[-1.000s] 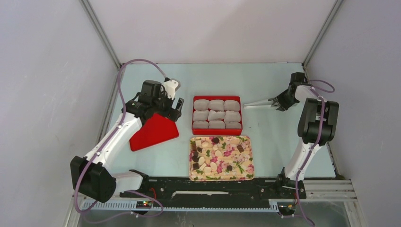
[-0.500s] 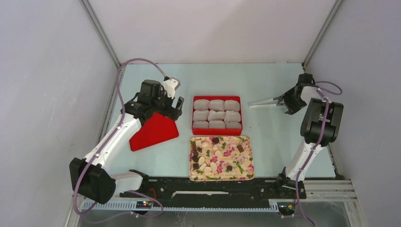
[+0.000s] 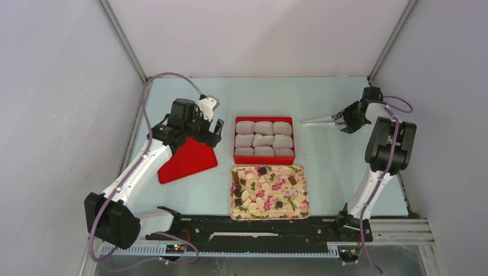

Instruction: Pack the chocolate

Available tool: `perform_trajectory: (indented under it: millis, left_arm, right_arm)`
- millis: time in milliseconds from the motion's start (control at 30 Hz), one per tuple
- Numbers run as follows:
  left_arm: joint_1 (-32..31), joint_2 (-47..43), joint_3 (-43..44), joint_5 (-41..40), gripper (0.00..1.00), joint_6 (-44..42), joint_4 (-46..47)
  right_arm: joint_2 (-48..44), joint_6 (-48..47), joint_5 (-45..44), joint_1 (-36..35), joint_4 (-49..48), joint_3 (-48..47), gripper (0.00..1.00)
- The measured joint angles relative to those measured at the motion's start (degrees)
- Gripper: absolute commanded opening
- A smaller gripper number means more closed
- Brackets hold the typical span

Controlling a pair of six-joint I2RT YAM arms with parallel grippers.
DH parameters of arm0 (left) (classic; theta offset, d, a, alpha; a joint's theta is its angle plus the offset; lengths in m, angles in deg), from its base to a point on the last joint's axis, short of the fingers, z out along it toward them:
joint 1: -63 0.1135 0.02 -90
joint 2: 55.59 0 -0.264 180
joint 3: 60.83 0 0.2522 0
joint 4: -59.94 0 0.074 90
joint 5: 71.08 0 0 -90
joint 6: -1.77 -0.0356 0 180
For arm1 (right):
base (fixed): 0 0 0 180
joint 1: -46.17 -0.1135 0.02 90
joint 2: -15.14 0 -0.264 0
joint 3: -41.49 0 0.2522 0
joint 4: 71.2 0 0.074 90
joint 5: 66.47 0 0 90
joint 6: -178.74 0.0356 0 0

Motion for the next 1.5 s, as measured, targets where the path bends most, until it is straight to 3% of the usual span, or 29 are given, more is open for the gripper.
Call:
perform_trajectory:
  millis: [233, 533, 800, 967, 1167, 1333, 1500]
  left_arm:
    - [0.0, -0.02, -0.59, 0.07, 0.98, 0.0, 0.55]
    - [0.0, -0.57, -0.87, 0.26, 0.98, 0.0, 0.76]
    - [0.0, -1.4, -1.57, 0.26, 0.98, 0.0, 0.74]
    - [-0.02, -1.4, -1.57, 0.44, 0.98, 0.02, 0.74]
    - [-1.55, -0.81, -1.57, 1.07, 0.96, -0.09, 0.74]
    - [-5.73, 1.75, -1.57, 1.53, 0.95, -1.03, 0.74]
    - [-10.71, 2.73, -1.57, 1.95, 0.93, -3.02, 0.87]
  right_arm:
    - [-2.23, 0.46, 1.66, -0.68, -0.26, 0.57, 0.67]
    - [-0.44, 2.12, -0.15, -1.88, 0.63, -0.76, 0.65]
    - [2.29, 3.1, -2.49, -1.95, 1.88, -1.57, 0.48]
    - [2.34, 0.92, -4.52, -1.9, 2.19, -1.6, 0.42]
    - [-1.75, -5.81, -6.23, -1.68, 1.92, 2.43, 0.13]
    - [-5.81, -12.59, -4.52, 0.24, 1.53, 5.75, 0.0]
    - [-7.72, -20.37, -1.51, 1.36, 1.27, 6.27, 0.0]
